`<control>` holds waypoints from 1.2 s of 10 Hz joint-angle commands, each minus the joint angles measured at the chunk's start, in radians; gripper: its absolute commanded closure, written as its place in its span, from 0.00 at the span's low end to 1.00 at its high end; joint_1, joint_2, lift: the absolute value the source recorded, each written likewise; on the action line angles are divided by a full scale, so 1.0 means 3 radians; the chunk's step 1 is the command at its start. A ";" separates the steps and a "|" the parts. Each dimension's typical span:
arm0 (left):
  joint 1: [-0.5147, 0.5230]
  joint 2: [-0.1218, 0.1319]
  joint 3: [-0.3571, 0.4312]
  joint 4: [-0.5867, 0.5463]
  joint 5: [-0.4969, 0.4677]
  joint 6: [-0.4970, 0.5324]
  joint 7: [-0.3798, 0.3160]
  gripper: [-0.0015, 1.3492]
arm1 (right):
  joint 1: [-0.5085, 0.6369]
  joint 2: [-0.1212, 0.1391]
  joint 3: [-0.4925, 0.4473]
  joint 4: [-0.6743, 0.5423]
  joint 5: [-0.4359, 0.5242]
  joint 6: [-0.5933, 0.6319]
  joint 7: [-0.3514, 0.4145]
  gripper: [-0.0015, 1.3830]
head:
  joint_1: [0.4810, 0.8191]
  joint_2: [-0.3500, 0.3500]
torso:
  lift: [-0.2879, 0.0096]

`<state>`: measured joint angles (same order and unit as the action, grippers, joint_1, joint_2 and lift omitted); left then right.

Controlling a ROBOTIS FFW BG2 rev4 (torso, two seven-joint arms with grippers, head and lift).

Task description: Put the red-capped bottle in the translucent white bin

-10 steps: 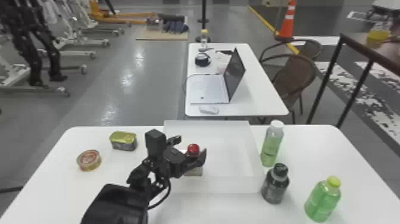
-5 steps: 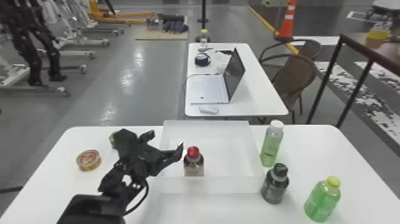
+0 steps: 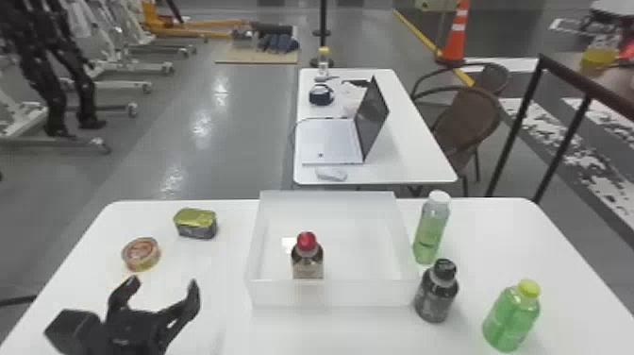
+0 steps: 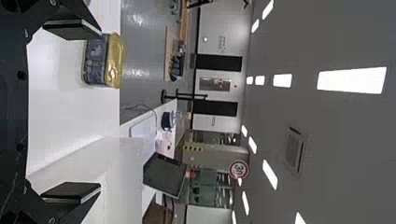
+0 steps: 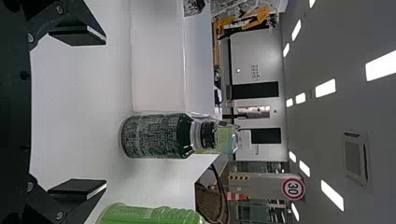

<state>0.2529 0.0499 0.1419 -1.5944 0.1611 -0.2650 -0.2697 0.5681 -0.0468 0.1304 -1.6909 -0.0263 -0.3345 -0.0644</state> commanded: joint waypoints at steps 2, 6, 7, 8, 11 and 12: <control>0.0522 -0.0175 0.0223 -0.0105 0.0020 -0.0313 0.0086 0.11 | 0.0054 -0.0008 -0.0015 -0.0039 -0.0009 0.0000 0.0000 0.15 | 0.20 0.50 | 0.63; 0.0829 -0.0175 0.0294 -0.0116 -0.0113 -0.0446 0.0040 0.11 | 0.0085 -0.0008 -0.0036 -0.0075 0.0001 0.0036 -0.0005 0.15 | 0.20 0.50 | 0.63; 0.0829 -0.0175 0.0304 -0.0100 -0.0148 -0.0472 0.0030 0.11 | 0.0090 -0.0013 -0.0031 -0.0075 0.0001 0.0041 -0.0005 0.15 | 0.20 0.50 | 0.63; 0.0829 -0.0175 0.0309 -0.0075 -0.0138 -0.0497 0.0024 0.11 | 0.0090 -0.0013 -0.0036 -0.0080 0.0001 0.0041 -0.0005 0.15 | 0.20 0.50 | 0.63; 0.0824 -0.0175 0.0304 -0.0070 -0.0128 -0.0502 0.0019 0.11 | 0.0101 -0.0013 -0.0031 -0.0085 0.0001 0.0041 -0.0010 0.15 | 0.20 0.50 | 0.63; 0.0824 -0.0175 0.0299 -0.0070 -0.0128 -0.0502 0.0019 0.11 | 0.0101 -0.0008 -0.0031 -0.0085 0.0001 0.0041 -0.0010 0.15 | 0.20 0.50 | 0.63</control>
<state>0.5000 0.0000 0.2331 -1.6153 0.1225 -0.4162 -0.2639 0.5982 -0.0502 0.1208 -1.7164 -0.0261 -0.3221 -0.0680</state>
